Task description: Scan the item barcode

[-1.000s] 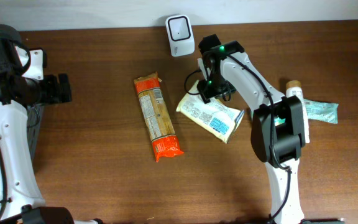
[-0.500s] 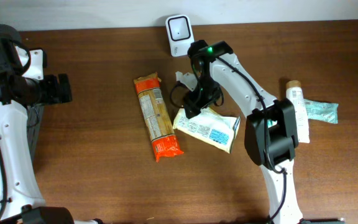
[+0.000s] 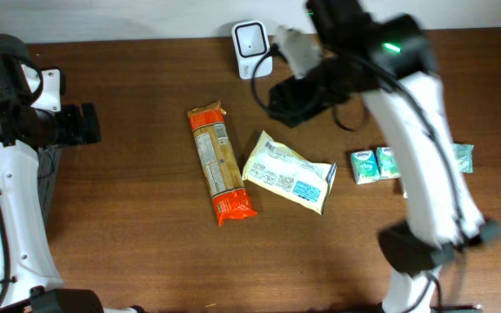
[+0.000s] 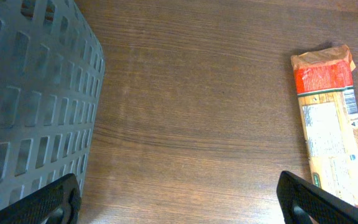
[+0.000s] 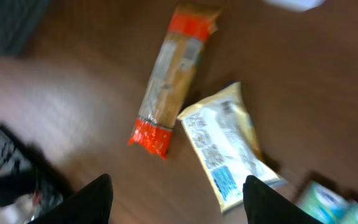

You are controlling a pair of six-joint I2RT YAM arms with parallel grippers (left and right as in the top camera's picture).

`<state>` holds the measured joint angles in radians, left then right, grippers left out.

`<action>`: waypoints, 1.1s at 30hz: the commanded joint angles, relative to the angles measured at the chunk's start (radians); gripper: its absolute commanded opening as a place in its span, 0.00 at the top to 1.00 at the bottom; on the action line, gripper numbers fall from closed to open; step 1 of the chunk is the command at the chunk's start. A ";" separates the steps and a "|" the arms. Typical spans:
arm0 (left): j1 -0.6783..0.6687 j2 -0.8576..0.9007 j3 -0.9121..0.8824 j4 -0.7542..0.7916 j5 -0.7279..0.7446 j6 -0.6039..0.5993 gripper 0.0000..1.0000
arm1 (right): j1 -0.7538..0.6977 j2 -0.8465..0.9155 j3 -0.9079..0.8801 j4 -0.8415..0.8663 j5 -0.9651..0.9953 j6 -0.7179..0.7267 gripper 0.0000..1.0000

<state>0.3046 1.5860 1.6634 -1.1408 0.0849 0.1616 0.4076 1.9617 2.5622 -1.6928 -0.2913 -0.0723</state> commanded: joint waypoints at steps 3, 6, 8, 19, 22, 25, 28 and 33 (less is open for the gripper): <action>0.006 -0.002 0.007 0.002 0.000 0.012 0.01 | -0.054 -0.232 -0.060 -0.006 0.146 0.187 0.34; 0.006 -0.002 0.007 0.002 0.000 0.013 0.01 | -0.129 -0.274 -0.245 -0.006 0.136 0.212 0.33; 0.006 -0.002 0.007 0.002 0.000 0.012 0.01 | -0.175 -0.274 -0.397 -0.005 0.096 0.212 0.33; 0.006 -0.002 0.007 0.002 0.000 0.013 0.01 | -0.355 -0.272 -1.281 0.559 -0.122 0.209 0.29; 0.006 -0.002 0.007 0.002 0.000 0.013 0.01 | -0.355 -0.270 -1.411 0.689 -0.058 0.218 0.61; 0.006 -0.002 0.007 0.002 0.000 0.012 0.01 | -0.355 -0.270 -1.483 0.773 0.092 0.295 0.77; 0.006 -0.002 0.007 0.002 0.000 0.013 0.01 | -0.355 -0.270 -1.510 0.841 0.105 0.296 0.84; 0.006 -0.002 0.007 0.002 0.000 0.013 0.01 | -0.355 -0.248 -1.540 0.883 0.105 0.299 0.87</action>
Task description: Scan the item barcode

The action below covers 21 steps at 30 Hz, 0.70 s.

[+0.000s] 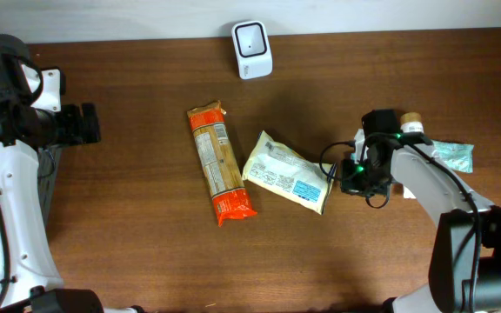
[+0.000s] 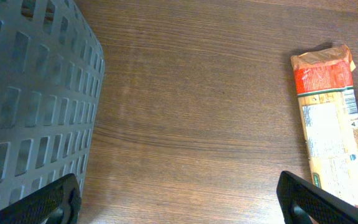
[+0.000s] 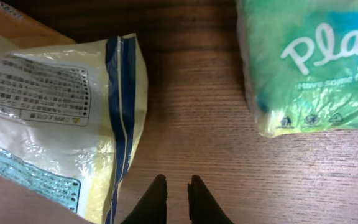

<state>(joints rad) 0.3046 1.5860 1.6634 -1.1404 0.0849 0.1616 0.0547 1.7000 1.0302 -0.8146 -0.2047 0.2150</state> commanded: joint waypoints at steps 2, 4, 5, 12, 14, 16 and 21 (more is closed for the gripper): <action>0.006 -0.002 0.007 0.002 0.000 0.013 0.01 | -0.002 0.031 -0.008 0.008 0.014 0.012 0.87; 0.006 -0.002 0.007 0.001 0.000 0.013 0.01 | 0.011 0.058 -0.008 0.019 0.014 0.012 0.87; 0.006 -0.002 0.007 0.002 0.000 0.013 0.01 | 0.025 0.070 -0.009 0.028 0.014 0.012 0.86; 0.006 -0.002 0.007 0.001 0.000 0.013 0.01 | 0.090 0.122 -0.009 0.116 0.014 0.073 0.86; 0.006 -0.002 0.007 0.002 0.000 0.013 0.01 | 0.089 0.124 -0.009 0.177 0.002 0.079 0.87; 0.006 -0.002 0.007 0.001 0.000 0.013 0.01 | 0.089 0.124 -0.009 0.264 -0.059 0.078 0.87; 0.006 -0.002 0.007 0.002 0.000 0.013 0.01 | 0.089 0.124 0.006 0.414 -0.198 0.003 0.87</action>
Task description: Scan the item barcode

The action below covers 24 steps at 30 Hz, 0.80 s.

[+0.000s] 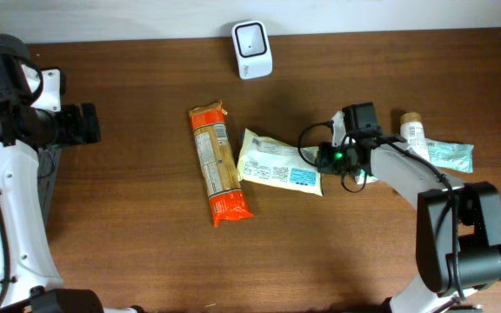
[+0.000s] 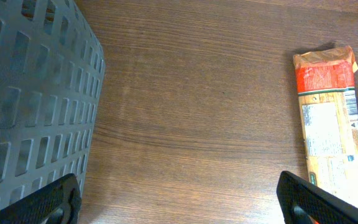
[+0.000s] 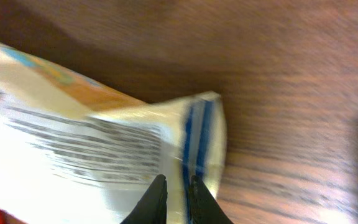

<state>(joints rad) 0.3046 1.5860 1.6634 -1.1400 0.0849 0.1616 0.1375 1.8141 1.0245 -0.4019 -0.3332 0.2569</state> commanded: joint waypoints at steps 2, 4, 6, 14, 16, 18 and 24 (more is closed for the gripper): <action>0.006 -0.002 0.007 0.001 0.000 0.013 0.01 | 0.004 0.010 0.065 -0.072 -0.076 -0.079 0.85; 0.006 -0.002 0.007 0.001 0.000 0.013 0.01 | 0.003 0.010 0.148 -0.188 -0.075 -0.129 0.62; 0.006 -0.002 0.007 0.001 0.000 0.013 0.01 | -0.001 0.010 0.214 -0.290 -0.076 -0.136 0.25; 0.006 -0.002 0.007 0.001 0.000 0.013 0.01 | 0.039 0.155 0.187 -0.312 -0.121 -0.039 0.18; 0.006 -0.002 0.007 0.001 0.000 0.013 0.01 | 0.057 0.205 0.187 -0.302 -0.121 -0.039 0.16; 0.006 -0.002 0.007 0.001 0.000 0.013 0.01 | 0.079 0.259 0.186 -0.282 -0.119 -0.039 0.16; 0.006 -0.002 0.007 0.001 0.000 0.013 0.01 | 0.103 0.379 0.185 -0.238 -0.101 -0.038 0.50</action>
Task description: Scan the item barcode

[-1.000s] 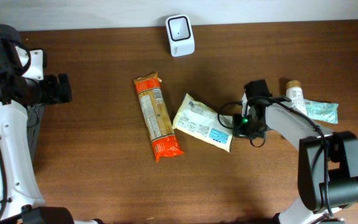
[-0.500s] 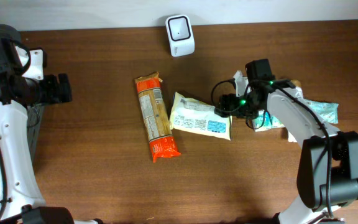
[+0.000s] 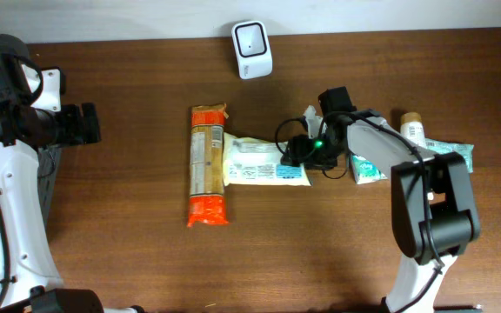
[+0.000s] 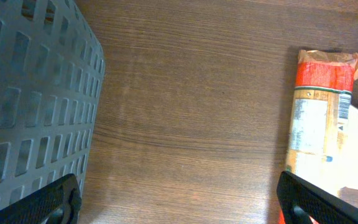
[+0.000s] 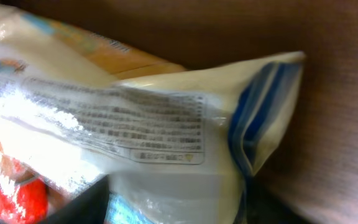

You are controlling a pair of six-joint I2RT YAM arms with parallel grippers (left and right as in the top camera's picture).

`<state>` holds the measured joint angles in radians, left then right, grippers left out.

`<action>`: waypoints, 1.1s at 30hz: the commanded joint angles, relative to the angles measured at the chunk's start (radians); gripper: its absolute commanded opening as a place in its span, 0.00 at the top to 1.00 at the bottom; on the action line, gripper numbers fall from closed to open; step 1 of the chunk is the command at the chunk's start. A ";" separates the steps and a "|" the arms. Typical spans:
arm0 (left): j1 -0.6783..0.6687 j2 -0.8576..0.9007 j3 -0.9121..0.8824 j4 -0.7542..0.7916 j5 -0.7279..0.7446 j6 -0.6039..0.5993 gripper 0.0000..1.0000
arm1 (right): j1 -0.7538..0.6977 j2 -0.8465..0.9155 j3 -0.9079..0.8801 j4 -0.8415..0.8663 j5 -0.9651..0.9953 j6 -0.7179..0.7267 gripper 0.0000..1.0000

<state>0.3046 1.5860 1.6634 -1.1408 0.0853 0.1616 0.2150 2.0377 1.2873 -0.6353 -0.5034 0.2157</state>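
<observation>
A pale yellow packet [image 3: 263, 162] with a blue label lies flat mid-table and fills the right wrist view [image 5: 135, 118]. Its left edge touches the orange pasta pack [image 3: 205, 165], which lies lengthwise toward me and shows again in the left wrist view [image 4: 316, 118]. My right gripper [image 3: 301, 152] sits low at the packet's right end, open, with the blue-striped end between its fingers [image 5: 86, 202]. The white scanner [image 3: 252, 37] stands at the back edge. My left gripper [image 4: 179, 211] hangs open over bare wood at the far left [image 3: 81, 123].
Green tissue packs [image 3: 368, 165] and a small bottle [image 3: 410, 129] lie to the right of my right gripper. A grey slotted basket [image 4: 30, 93] stands just left of my left gripper. A black cable loops beside my right wrist.
The right gripper has moved left and gone from shut to open around the packet's end. The packet has slid left against the pasta pack, which has turned straight and shifted left.
My right arm was first raised by the scanner with its gripper open. Then the gripper was down on the table, shut, between the packet and a tissue pack. Then it was shut at the packet's right edge, the packet further left. Now both packs sit further left. Left arm unmoved.
</observation>
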 commanded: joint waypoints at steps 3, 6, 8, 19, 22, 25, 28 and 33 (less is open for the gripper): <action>0.006 -0.002 0.007 0.002 0.000 0.012 0.01 | 0.025 0.158 -0.077 0.022 0.054 0.003 0.90; 0.006 -0.002 0.007 0.002 0.000 0.013 0.01 | 0.025 0.156 -0.066 0.029 0.038 0.003 0.96; 0.006 -0.002 0.007 0.002 0.000 0.013 0.01 | 0.014 0.139 -0.033 -0.008 0.031 -0.002 0.96; 0.006 -0.002 0.007 0.002 0.000 0.013 0.01 | -0.026 0.009 0.270 -0.472 0.358 -0.108 0.96; 0.006 -0.002 0.007 0.002 0.000 0.013 0.01 | -0.008 0.009 0.353 -0.568 0.453 -0.107 0.96; 0.006 -0.002 0.007 0.002 0.000 0.013 0.01 | 0.038 0.017 0.357 -0.610 0.632 -0.014 0.96; 0.006 -0.002 0.007 0.002 0.000 0.013 0.01 | 0.130 0.018 0.357 -0.656 0.808 0.118 0.96; 0.006 -0.002 0.007 0.002 0.000 0.013 0.01 | 0.326 0.023 0.357 -0.653 1.056 0.296 0.96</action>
<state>0.3046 1.5860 1.6634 -1.1404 0.0849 0.1616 0.4904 2.0758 1.6272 -1.2938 0.3927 0.4114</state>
